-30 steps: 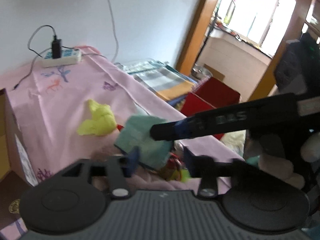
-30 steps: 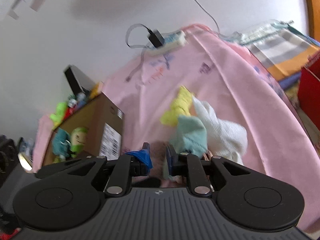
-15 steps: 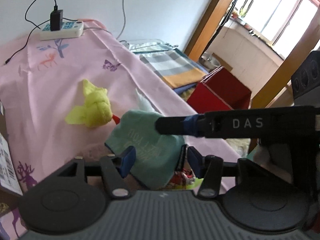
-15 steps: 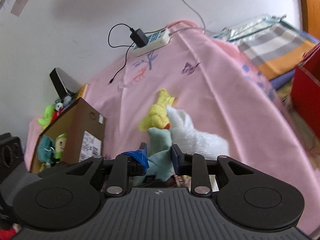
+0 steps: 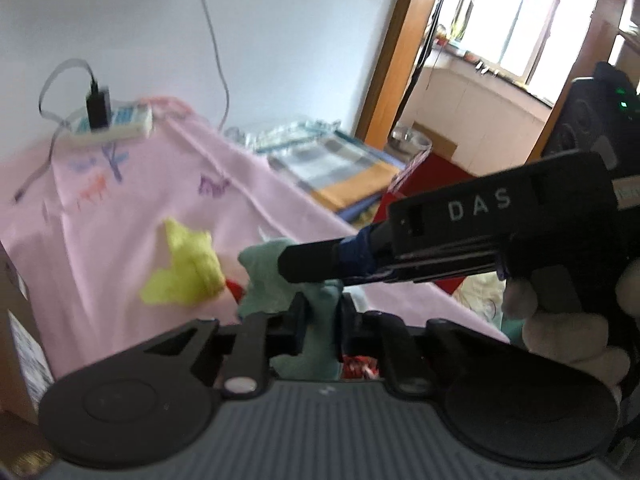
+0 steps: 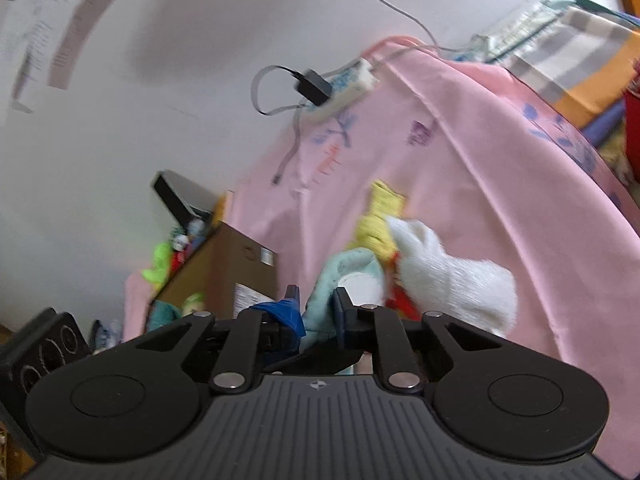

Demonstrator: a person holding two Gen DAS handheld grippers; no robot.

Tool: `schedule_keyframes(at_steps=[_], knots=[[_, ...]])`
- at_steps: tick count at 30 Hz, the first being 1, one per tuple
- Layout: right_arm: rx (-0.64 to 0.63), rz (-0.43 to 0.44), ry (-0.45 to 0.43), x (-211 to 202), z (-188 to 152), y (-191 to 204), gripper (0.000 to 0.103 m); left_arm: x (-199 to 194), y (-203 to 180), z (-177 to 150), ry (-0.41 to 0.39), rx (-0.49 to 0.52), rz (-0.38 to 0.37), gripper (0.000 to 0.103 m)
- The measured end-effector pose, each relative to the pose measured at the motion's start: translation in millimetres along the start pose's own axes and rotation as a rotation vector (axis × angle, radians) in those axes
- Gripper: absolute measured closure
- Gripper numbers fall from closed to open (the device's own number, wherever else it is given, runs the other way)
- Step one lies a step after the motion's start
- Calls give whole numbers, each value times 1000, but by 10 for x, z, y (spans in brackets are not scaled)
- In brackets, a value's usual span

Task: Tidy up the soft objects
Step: 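Carry the pouch over the brown cardboard box and lower it inside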

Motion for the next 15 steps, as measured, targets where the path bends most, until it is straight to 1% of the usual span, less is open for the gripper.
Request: schedule_keyframes(at_steps=[3,7,12,15], knots=[[-4,54,-4,-55,39,194,103,-232,42,78,-53,40,26,91],[-62,109,-13,-42,37,553,103,-577,211,147,-120,69,65,91],[-143,165,7,208,-35,1088,103,-992,551,101,-170,79,147,91],[-193,191,32,460,-121,1357,103,-1218,804,10,-181,69,203,91]])
Point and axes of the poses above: each gripper's, at about its wrist camera, not at the fingertips, and x roughly the way its jaws point, y to its left, z to its top, the point moved 2 cm from there along x, roughly the way its jaws point, and after that the axes turned 13 degrees about x, right-handed, at the moved point
